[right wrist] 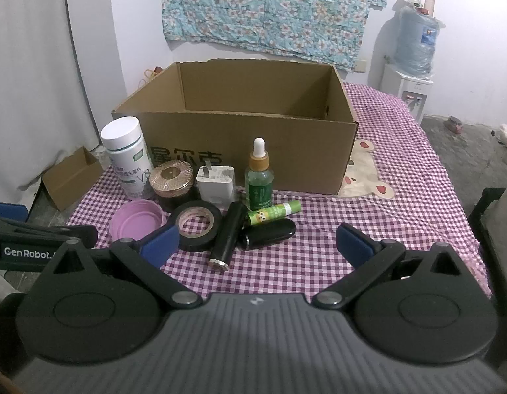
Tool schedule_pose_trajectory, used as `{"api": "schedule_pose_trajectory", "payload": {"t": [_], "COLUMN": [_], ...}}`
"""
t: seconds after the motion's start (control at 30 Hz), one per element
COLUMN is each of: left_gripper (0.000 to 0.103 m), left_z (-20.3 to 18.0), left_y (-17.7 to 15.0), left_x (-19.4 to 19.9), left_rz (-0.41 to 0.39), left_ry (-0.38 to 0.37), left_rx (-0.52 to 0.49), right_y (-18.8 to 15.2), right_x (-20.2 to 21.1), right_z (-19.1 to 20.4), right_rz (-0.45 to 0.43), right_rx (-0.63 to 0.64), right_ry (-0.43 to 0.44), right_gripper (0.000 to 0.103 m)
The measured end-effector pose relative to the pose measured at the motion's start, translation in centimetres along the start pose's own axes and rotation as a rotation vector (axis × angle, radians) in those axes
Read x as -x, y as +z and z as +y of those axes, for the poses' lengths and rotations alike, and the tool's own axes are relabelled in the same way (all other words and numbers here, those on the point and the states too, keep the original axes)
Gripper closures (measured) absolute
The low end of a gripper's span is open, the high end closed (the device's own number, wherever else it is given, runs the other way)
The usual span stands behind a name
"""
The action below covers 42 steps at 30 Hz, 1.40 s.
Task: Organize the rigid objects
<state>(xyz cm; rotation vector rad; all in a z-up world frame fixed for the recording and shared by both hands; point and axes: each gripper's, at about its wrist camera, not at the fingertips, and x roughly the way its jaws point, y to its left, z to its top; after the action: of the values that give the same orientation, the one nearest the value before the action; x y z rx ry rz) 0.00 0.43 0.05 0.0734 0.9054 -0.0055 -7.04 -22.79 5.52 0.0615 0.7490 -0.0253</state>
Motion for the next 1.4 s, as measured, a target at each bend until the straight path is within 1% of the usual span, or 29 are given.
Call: {"api": "schedule_pose_trajectory", "payload": {"t": [0.23, 0.43, 0.67, 0.8, 0.93, 1.07, 1.13, 1.17, 1.23, 1.3, 1.37, 1.4], "left_gripper": [0.001, 0.001, 0.001, 0.001, 0.002, 0.011, 0.018, 0.02, 0.029, 0.035, 0.04, 0.044], "left_z": [-0.3, -1.4, -3.6, -4.8, -6.1, -7.6, -8.7, -9.2, -10.1, -10.9, -11.7, -12.1], "left_y": [0.2, 0.3, 0.6, 0.8, 1.1, 1.7, 1.9, 1.9, 2.0, 2.0, 1.9, 1.9], "left_x": [-0.8, -1.5, -2.2, -2.6, -3.0, -3.5, -3.9, -4.1, -4.4, -4.6, -4.9, -5.0], "left_rz": [0.012, 0.01, -0.042, -0.077, -0.126, -0.111, -0.096, -0.089, -0.074, -0.064, -0.062, -0.06], "left_ry": [-0.004, -0.044, -0.121, -0.173, -0.258, -0.316, -0.329, -0.335, -0.343, -0.353, -0.362, -0.363], "left_rx": [-0.006, -0.038, -0.1, -0.132, -0.156, -0.212, -0.248, -0.266, -0.297, -0.322, -0.347, -0.362], "right_y": [0.0, -0.3, -0.7, -0.9, -1.1, -1.2, -1.3, -1.4, -1.6, -1.7, -1.8, -1.8], "right_x": [-0.1, -0.5, -1.5, -2.2, -3.4, -5.1, -5.9, -6.4, -7.2, -8.0, -8.6, -8.9], "right_z": [-0.1, -1.6, -4.3, -6.5, -8.7, -10.5, -11.2, -11.5, -11.9, -12.2, -12.4, -12.5], "right_rz": [-0.001, -0.014, -0.011, -0.018, -0.009, 0.029, 0.052, 0.066, 0.091, 0.112, 0.126, 0.134], "right_rx": [-0.005, -0.043, -0.102, -0.159, -0.22, -0.309, -0.349, -0.368, -0.399, -0.427, -0.446, -0.452], "right_ry": [0.001, 0.017, 0.057, 0.093, 0.137, 0.206, 0.241, 0.256, 0.283, 0.313, 0.336, 0.344], "right_gripper": [0.001, 0.001, 0.001, 0.002, 0.003, 0.01, 0.017, 0.02, 0.028, 0.032, 0.037, 0.041]}}
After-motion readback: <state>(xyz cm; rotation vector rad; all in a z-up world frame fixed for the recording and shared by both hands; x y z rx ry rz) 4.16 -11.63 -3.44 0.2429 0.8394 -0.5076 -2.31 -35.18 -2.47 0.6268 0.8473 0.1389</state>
